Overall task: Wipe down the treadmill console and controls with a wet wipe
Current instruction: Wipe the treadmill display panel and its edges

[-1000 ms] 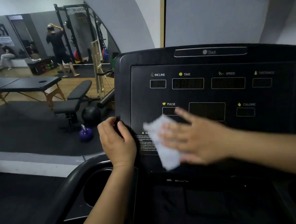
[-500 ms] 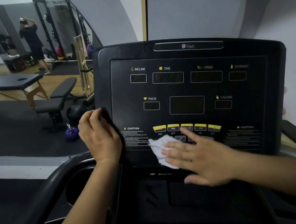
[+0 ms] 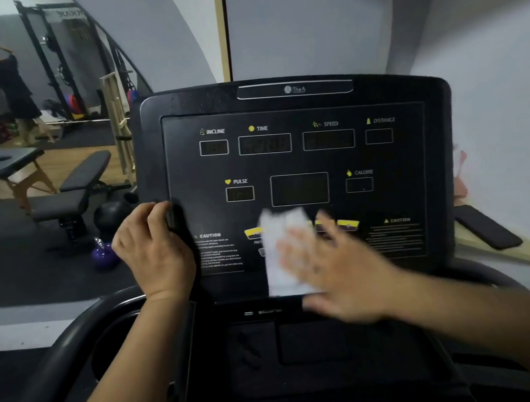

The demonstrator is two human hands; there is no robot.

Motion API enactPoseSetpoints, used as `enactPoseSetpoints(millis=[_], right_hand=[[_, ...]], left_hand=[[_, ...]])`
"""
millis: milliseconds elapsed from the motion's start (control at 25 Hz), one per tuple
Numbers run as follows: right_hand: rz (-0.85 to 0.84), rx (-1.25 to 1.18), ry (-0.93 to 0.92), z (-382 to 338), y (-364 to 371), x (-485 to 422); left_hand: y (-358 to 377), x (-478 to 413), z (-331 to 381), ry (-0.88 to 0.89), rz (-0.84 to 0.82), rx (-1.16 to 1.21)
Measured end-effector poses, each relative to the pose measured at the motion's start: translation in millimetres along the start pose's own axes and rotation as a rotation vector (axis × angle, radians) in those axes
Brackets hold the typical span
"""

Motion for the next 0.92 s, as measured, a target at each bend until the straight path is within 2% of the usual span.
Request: enactPoseSetpoints(millis=[40,120,200,280,360,400,480,640,720,800,920], right_hand=[[-0.013,-0.011,-0.101,-26.7,1.6,12.9],[-0.031,0.031,-0.123,-7.3,4.8,15.3],[0.002,0.12,0.108,70.7,1.3,-0.1],[-0.032,0.047,0.419,167.6,2.3,-3.1],[-0.029,-0.048,0.655,230.2,0.3,8.3],[-0.039,-0.069,0.701,234.9,1.2,13.5],[-0.058,-0.022,0.635,193.0,9.0,19.3],[-0.049,-0.041,0.045,22.9,27.0,55.9],[-0.055,-0.026,-0.081,16.4,31.8,66.9],[-0.02,0.064,0.082,77.9,28.2,57.1],[-0.034,-0.01,0.59,222.0,29.0,59.0]], left_hand=[[2.1,-2.1,2.2,0.021,-0.021,-0.011],[7.0,-1.0,23.5,0.127,-0.067,-0.01],[18.4,16.4,73.7,0.319,-0.154,0.129],[33.8,42.0,125.4,0.456,-0.267,0.287],[52.3,59.9,153.3,0.467,-0.383,0.333],[60.1,65.5,156.4,0.457,-0.43,0.334],[68.8,67.9,150.6,0.44,-0.496,0.35],[78.0,75.6,154.8,0.523,-0.529,0.323],[80.7,79.7,158.0,0.552,-0.531,0.275],[82.3,81.3,158.0,0.566,-0.537,0.223],[82.6,84.7,157.3,0.577,-0.542,0.189]])
Point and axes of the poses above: each hand's wrist, its own x-axis away from the middle knuckle, its own y-axis out of the palm, z = x × y, the point moved 10 cm from there along -x, towards the middle knuckle, and after that the axes turned 9 degrees about x, right-handed, at the moved point
